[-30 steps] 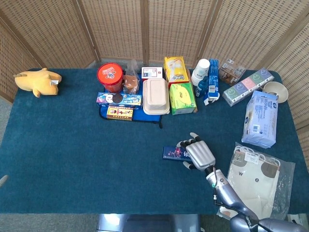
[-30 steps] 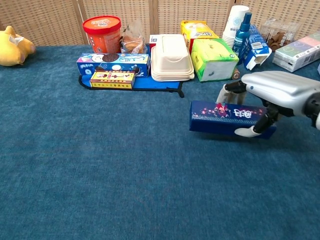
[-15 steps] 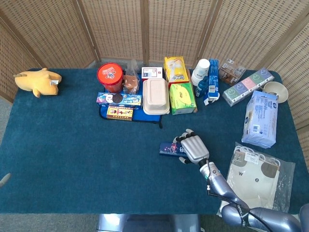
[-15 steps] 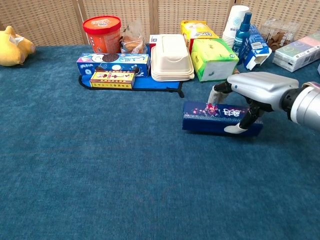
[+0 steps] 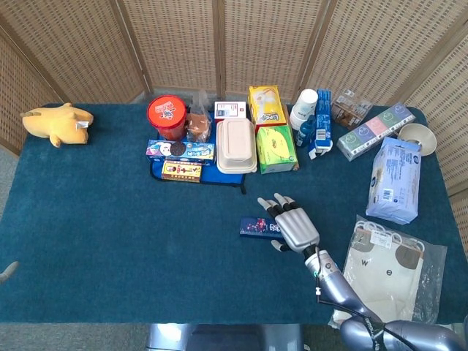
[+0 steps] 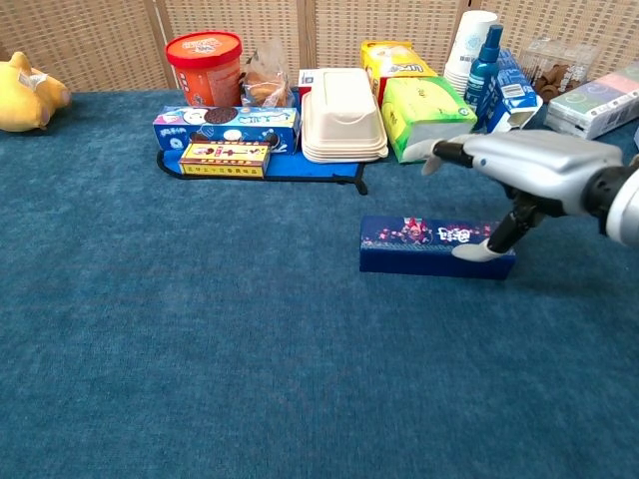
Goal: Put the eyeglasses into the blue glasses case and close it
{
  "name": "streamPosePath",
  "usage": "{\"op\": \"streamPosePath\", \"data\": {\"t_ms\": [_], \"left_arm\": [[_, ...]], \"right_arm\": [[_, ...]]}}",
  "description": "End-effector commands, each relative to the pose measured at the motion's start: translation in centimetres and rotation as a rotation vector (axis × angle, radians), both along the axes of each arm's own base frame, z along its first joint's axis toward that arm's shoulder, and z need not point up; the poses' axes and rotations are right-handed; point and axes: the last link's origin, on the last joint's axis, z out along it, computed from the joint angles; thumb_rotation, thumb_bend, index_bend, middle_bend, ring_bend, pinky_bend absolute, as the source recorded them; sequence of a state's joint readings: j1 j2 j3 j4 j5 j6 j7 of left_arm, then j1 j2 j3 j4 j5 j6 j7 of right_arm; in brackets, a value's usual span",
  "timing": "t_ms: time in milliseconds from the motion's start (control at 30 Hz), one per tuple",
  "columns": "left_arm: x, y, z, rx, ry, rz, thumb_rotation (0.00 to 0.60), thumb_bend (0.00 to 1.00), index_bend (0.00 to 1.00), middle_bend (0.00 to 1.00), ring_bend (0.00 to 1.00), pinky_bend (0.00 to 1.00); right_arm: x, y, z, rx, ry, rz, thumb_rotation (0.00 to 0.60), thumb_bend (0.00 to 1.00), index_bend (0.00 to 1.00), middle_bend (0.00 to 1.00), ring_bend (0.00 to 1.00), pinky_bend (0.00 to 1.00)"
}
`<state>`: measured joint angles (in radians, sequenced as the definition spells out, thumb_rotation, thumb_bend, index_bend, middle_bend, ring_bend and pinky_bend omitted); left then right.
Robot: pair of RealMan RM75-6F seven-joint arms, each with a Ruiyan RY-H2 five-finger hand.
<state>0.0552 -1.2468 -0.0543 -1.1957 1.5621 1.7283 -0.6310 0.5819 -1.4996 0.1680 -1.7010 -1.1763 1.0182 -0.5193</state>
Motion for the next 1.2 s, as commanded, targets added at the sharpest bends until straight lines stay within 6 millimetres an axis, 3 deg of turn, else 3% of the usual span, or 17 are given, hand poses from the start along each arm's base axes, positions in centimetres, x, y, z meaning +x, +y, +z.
{"op": "streamPosePath", "data": {"t_ms": [33, 267, 433, 633, 933, 1200], "left_arm": [[-0.1, 0.1, -0.4, -0.021, 0.019, 0.022, 0.6, 0.13, 0.09, 0.13, 0.0, 0.0], [-0.1, 0.6, -1.1, -0.061, 0.065, 0.055, 0.6, 0.13, 0.09, 0.13, 0.0, 0.0], [-0.1, 0.9, -1.7, -0.086, 0.089, 0.074, 0.6, 0.13, 0.1, 0.13, 0.0, 0.0], [-0.3, 1.3, -3.3, -0.15, 0.143, 0.126, 0.6, 0.13, 0.11, 0.13, 0.0, 0.0], [-0.5, 1.4, -5.6, -0.201, 0.218, 0.171, 0.6, 0.13, 0.12, 0.13, 0.0, 0.0], [-0.2, 1.3, -6.4, -0.224, 0.204, 0.183, 0.6, 0.13, 0.12, 0.13, 0.0, 0.0]], "right_arm": [[-0.6, 1.5, 3.3, -0.079, -0.029, -0.027, 0.6, 0.26, 0.02, 0.17, 0.04, 0.15], [-2.8, 3.6, 7.4, -0.215, -0.033, -0.078, 0.6, 0.26, 0.09, 0.2, 0.07, 0.15], [-4.4, 4.9, 9.1, -0.292, -0.015, -0.103, 0.6, 0.26, 0.15, 0.24, 0.09, 0.15], [-9.1, 8.0, 11.7, -0.468, 0.079, -0.205, 0.6, 0.27, 0.21, 0.27, 0.09, 0.15], [-13.0, 12.2, 12.8, -0.581, 0.159, -0.309, 0.6, 0.29, 0.28, 0.3, 0.11, 0.15], [-14.0, 14.1, 13.4, -0.611, 0.149, -0.346, 0.6, 0.29, 0.29, 0.31, 0.11, 0.14]]}}
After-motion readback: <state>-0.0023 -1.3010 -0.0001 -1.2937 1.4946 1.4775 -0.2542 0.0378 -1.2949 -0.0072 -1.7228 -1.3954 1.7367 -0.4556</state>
